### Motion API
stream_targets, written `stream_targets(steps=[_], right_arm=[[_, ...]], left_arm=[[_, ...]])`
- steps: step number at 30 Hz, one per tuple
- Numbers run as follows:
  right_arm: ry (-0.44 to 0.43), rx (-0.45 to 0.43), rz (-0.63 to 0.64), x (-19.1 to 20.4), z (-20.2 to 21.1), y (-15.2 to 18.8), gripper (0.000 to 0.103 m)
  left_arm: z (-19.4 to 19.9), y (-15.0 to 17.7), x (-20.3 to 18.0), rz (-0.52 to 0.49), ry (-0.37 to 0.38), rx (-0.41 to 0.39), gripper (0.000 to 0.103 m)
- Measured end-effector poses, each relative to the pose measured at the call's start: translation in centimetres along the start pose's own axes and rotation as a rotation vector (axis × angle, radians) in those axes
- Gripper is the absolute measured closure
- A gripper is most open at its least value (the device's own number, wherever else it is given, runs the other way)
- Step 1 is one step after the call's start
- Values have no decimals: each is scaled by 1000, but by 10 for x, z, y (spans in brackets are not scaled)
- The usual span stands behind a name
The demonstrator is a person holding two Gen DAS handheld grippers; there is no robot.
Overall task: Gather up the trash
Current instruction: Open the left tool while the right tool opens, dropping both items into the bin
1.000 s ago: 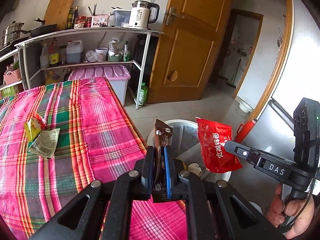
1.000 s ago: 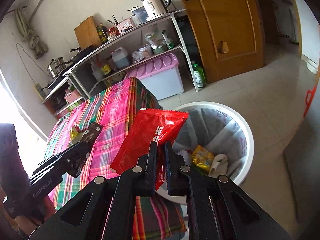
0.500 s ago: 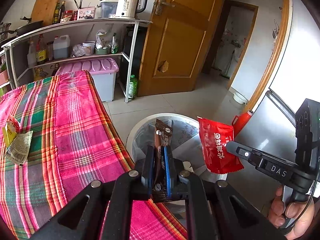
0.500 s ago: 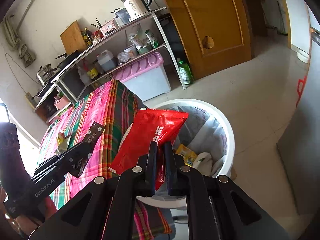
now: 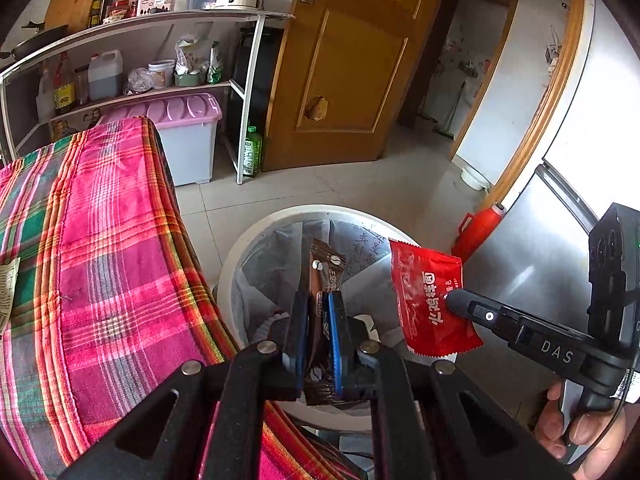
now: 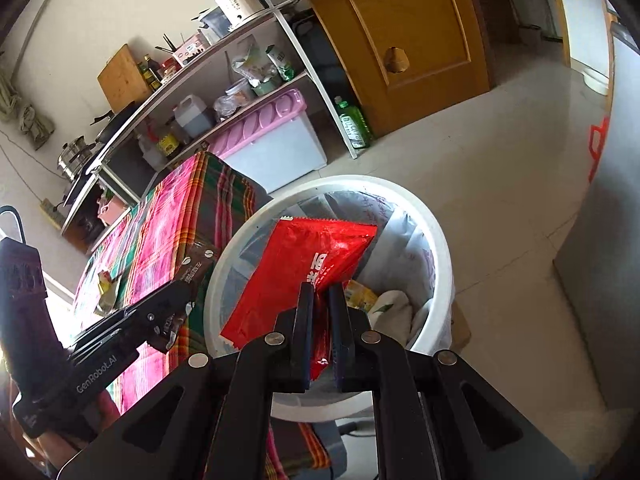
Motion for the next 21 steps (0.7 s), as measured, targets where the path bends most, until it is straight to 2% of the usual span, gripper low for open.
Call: stream_targets(steps=[4,8,21], right_arm=[[1,15,-21,-7,-6,0,94],[10,17,-28,-9,-7,-1,90],[-23,-41,49,18,19,4,89]], left_arm=[[-7,0,-1,5,17,22,91],[-7,1,0,14,25,23,84],[27,6,11,40,21,-48,83]])
Point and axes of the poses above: each gripper's, at about its wrist camera, not at the fingertips, and z roughly against the way its jaws point, x to its left, y to its underside, the point moved 7 cm from there along -z, roughly the way its jaws point, and after that the axes turned 12 degrees about x, right-handed, at the moved point
